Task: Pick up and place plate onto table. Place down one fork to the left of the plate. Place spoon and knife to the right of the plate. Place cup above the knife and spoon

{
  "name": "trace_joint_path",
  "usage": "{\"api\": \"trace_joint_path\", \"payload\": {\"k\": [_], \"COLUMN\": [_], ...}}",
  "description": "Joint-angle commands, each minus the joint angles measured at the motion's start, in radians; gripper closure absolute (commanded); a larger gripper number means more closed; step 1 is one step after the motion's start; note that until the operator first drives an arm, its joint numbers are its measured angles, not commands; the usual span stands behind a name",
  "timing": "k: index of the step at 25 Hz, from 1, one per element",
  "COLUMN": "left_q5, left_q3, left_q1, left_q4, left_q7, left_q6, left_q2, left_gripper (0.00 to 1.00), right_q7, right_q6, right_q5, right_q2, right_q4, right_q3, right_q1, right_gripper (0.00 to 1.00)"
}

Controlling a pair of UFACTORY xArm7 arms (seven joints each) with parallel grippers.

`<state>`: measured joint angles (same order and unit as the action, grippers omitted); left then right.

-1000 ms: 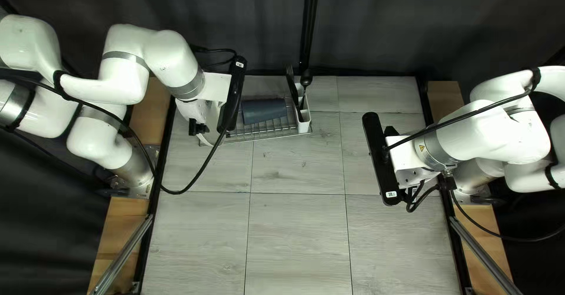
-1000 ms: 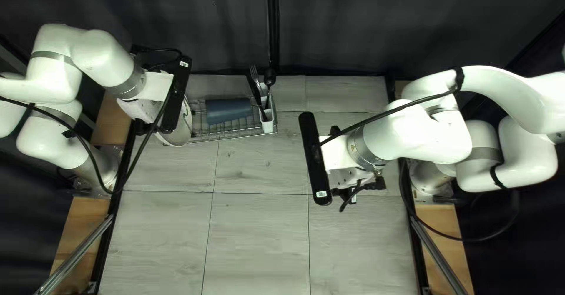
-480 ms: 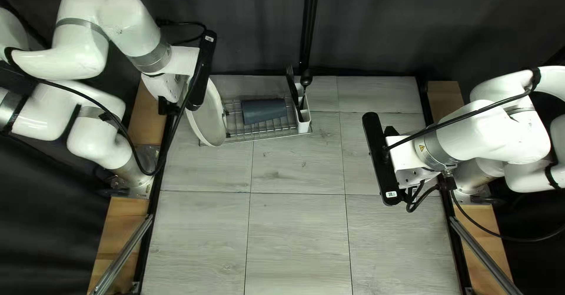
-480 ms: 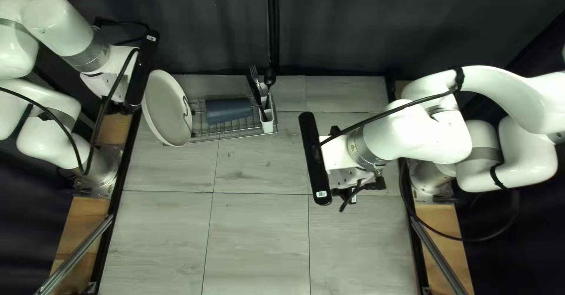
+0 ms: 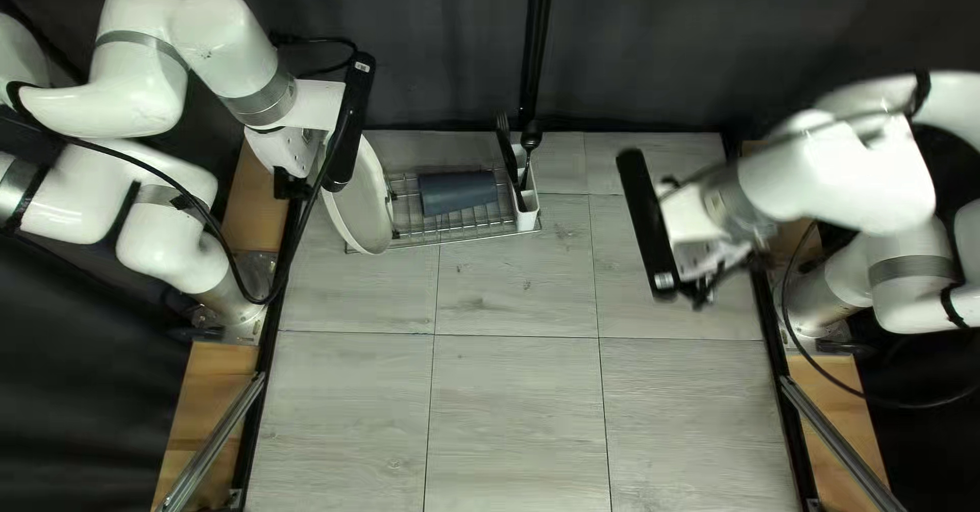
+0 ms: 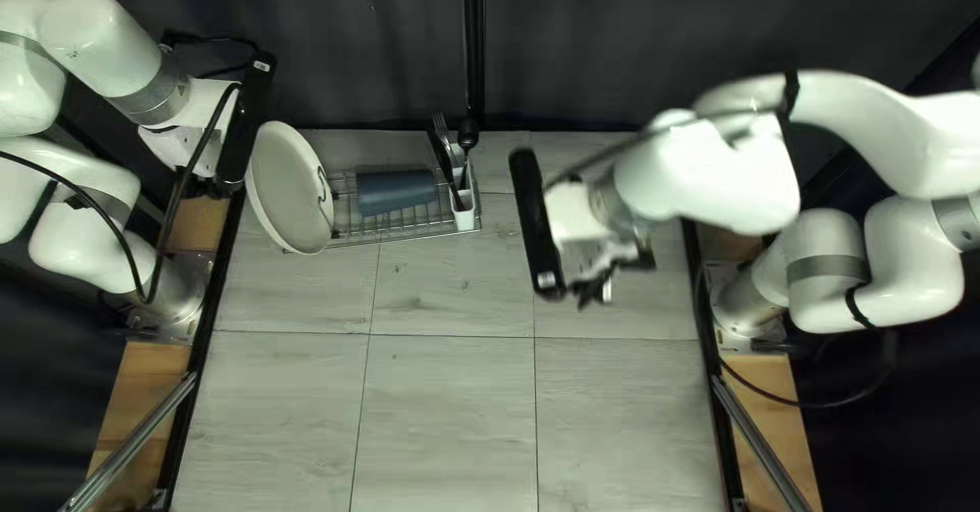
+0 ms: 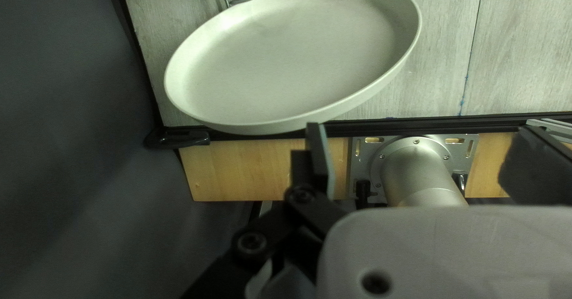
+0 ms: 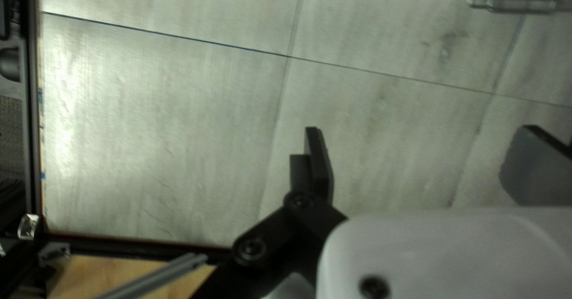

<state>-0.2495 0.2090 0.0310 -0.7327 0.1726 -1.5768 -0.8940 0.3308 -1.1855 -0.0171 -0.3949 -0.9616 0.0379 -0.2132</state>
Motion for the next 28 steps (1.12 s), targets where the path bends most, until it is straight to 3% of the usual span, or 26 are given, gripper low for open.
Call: {"api": "trace_joint_path", "payload": {"k": [1, 7, 10, 13, 18, 28], "left_q5": [0.0, 0.0, 0.0, 0.0, 0.0, 0.0], "left_q3": [0.0, 0.0, 0.0, 0.0, 0.0, 0.0], "left_q1": [0.0, 0.0, 0.0, 0.0, 0.0, 0.0], "left_q4": [0.0, 0.0, 0.0, 0.0, 0.0, 0.0], "left_q7": [0.0, 0.0, 0.0, 0.0, 0.0, 0.0], "left_q6": [0.0, 0.0, 0.0, 0.0, 0.0, 0.0], "left_q2": [0.0, 0.0, 0.0, 0.0, 0.0, 0.0], "left_gripper": [0.0, 0.0, 0.0, 0.0, 0.0, 0.0], "right_q7": [0.132, 0.132, 0.189, 0.311, 0.402, 0.43], "right_q6": [0.039, 0.039, 0.096, 0.156, 0.213, 0.218], "right_q5": [0.008, 0.008, 0.002, -0.076, -0.202, -0.291], "right_q2": [0.128, 0.128, 0.172, 0.305, 0.486, 0.633], "right_q4": [-0.095, -0.095, -0.085, -0.155, -0.274, -0.42], "right_q3": [-0.096, -0.096, -0.117, -0.18, -0.199, -0.182], "right_q1": [-0.053, -0.053, -0.059, -0.098, -0.142, -0.155], "right_gripper": [0.0, 0.0, 0.0, 0.0, 0.0, 0.0]}}
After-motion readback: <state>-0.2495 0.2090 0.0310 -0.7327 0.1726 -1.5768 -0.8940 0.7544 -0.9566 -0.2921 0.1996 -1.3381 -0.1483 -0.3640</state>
